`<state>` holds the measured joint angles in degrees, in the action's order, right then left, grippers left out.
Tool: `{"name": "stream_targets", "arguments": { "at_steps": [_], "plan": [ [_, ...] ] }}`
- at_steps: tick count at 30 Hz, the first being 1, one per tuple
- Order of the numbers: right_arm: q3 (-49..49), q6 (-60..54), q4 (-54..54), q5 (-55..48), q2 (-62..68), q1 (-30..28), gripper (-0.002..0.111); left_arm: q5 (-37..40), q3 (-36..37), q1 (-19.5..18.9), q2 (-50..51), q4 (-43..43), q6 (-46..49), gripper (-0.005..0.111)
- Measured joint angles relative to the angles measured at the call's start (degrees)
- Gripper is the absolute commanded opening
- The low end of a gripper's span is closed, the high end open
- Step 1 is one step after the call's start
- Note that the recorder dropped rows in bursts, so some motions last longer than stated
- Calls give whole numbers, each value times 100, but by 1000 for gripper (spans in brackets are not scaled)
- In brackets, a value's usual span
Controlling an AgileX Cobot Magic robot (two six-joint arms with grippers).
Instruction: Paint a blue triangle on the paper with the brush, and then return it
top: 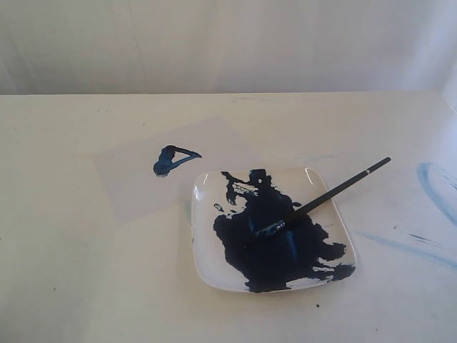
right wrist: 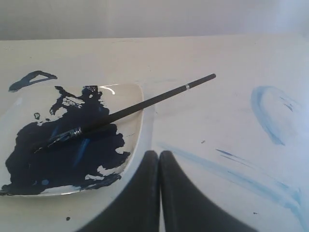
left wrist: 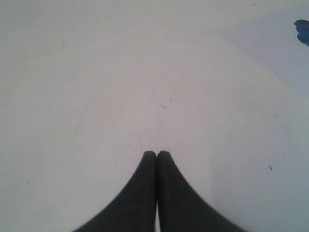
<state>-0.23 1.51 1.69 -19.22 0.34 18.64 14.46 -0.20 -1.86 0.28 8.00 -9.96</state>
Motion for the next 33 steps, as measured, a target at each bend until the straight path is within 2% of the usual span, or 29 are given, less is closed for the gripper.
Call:
{"name": "stream_targets", "arguments": {
  "at_steps": [8, 16, 21, 31, 33],
  "plan": [
    [0, 0, -7, 0, 0, -178, 0, 0, 0, 0, 0, 0, 0, 0],
    [0, 0, -13, 0, 0, -1152, 0, 0, 0, 0, 0, 5, 0, 0],
    [0, 0, -21, 0, 0, -1507, 0, 0, 0, 0, 0, 5, 0, 0],
    [0, 0, -21, 0, 0, -1274, 0, 0, 0, 0, 0, 5, 0, 0],
    [0, 0, -21, 0, 0, -1265, 0, 0, 0, 122, 0, 15, 0, 0]
  ]
}}
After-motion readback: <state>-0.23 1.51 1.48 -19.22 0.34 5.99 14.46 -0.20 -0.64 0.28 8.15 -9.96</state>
